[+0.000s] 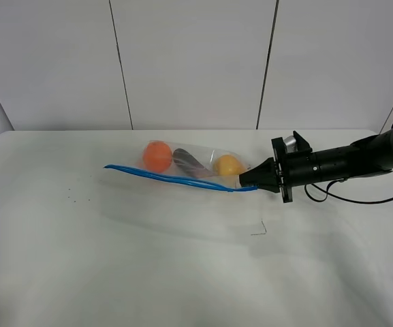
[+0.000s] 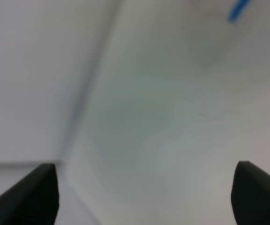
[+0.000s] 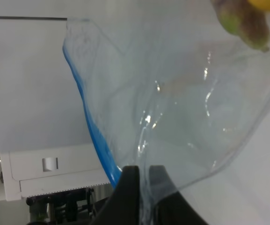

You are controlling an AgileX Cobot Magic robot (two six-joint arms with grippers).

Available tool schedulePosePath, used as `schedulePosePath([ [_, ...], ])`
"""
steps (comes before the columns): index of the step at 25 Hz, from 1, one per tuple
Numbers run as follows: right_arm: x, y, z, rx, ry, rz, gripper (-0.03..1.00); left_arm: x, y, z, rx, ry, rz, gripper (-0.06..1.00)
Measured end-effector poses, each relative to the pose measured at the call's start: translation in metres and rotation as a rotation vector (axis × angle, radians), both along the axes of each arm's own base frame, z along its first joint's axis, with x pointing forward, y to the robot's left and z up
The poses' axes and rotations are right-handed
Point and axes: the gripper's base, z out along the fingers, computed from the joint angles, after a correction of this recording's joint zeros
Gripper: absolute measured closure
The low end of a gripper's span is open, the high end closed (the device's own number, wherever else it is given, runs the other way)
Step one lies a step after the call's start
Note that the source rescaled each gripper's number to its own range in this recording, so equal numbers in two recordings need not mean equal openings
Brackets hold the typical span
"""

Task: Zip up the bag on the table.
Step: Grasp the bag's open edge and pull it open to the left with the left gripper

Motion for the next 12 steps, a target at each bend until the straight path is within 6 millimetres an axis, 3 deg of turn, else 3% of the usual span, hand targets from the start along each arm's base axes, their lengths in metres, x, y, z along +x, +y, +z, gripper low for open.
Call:
schedulePosePath([
  [6,0.000,0.000,0.000,-0.003,-0.017,0.007,0.97,0.012,-0.028,0.009,-0.110,-0.232,-0.104,-0.02],
  [12,0.000,0.000,0.000,-0.004,-0.022,0.008,0.97,0.004,-0.069,-0.025,-0.124,-0.308,-0.274,-0.02],
])
